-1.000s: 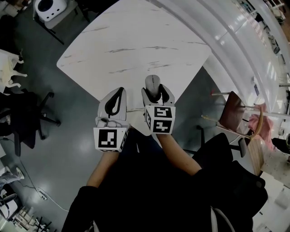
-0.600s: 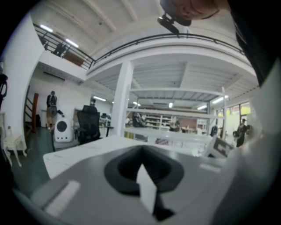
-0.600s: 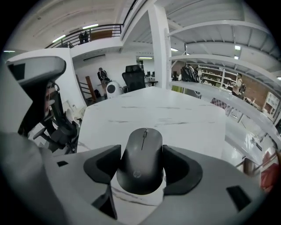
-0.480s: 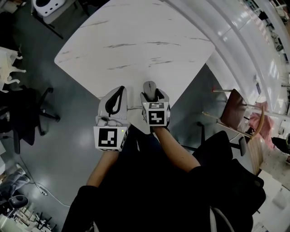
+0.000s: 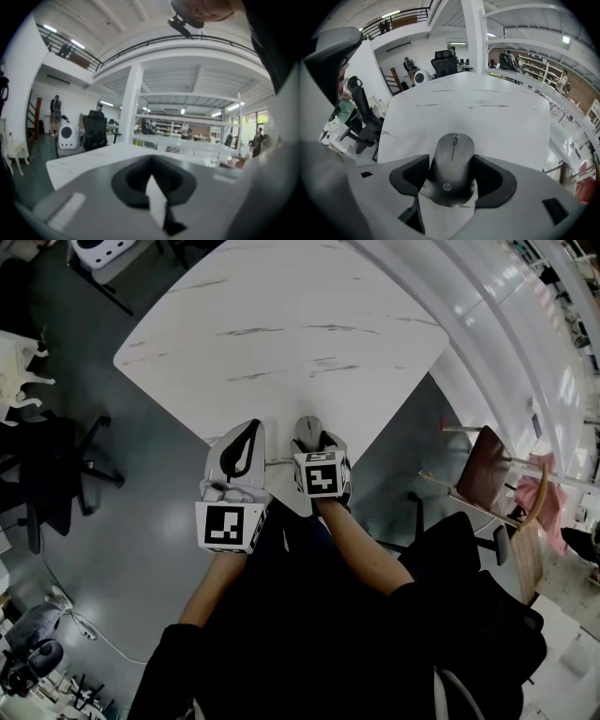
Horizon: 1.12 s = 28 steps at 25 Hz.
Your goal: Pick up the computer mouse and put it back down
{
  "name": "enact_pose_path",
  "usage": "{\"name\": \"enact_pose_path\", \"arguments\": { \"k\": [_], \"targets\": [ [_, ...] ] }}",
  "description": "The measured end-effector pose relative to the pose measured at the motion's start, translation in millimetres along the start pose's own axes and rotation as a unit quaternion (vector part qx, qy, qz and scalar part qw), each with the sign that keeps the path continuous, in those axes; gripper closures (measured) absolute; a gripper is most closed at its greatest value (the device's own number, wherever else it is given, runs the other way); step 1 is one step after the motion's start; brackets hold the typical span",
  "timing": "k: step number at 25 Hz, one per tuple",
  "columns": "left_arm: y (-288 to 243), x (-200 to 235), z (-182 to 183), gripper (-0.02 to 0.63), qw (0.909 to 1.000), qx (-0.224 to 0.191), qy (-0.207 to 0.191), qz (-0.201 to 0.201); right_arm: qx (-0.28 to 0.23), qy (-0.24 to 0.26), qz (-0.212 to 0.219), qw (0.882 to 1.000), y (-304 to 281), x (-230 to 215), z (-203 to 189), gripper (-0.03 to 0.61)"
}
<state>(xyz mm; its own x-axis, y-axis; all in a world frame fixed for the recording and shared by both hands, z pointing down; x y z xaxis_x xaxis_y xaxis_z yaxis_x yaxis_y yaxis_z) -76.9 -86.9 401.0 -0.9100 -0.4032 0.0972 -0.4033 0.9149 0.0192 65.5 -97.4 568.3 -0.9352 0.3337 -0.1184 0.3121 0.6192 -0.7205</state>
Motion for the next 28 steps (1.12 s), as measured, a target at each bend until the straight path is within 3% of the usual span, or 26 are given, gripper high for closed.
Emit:
{"name": "enact_pose_path", "arguments": {
  "k": [9,15,20,26,27,28],
  "targets": [
    [5,-2,2,0.606,1.0000,-0.004,0.002,0.000,0.013,0.023,-0.003,1.000,0,3,-3,0.321],
    [9,-4,6,0.606,0.9999,-0.010,0.001,-0.002,-0.017,0.024,-0.010,1.000,11,2,8,0.318],
    [13,-8,13,0.607,0.9998,-0.019,-0.001,-0.004,-0.080,0.031,-0.030,0.996,39,-2,35,0.318],
    [12,-13,31,0.607,0.9990,-0.042,-0.008,-0.011,-0.200,0.044,-0.056,0.977,89,-5,84,0.324],
    [12,-15,35,0.606,0.9988,-0.047,-0.009,-0.013,-0.219,0.047,-0.061,0.973,99,-5,92,0.340],
    [12,-16,39,0.606,0.9985,-0.051,-0.011,-0.015,-0.239,0.051,-0.067,0.967,110,-5,100,0.416]
  ]
}}
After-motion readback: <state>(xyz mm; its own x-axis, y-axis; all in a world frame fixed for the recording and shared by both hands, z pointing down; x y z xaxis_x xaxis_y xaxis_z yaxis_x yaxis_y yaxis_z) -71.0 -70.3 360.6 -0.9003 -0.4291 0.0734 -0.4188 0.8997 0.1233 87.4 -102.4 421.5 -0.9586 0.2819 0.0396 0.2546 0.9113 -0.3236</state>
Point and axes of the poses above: the fingertips, and each gripper's own axes: y backward along the fingers, x to its left, z out of its top, the point moved 6 cm from there along y, backward along the fingers, and after that the axes turned 13 degrees about -x, right-handed, at the moved point
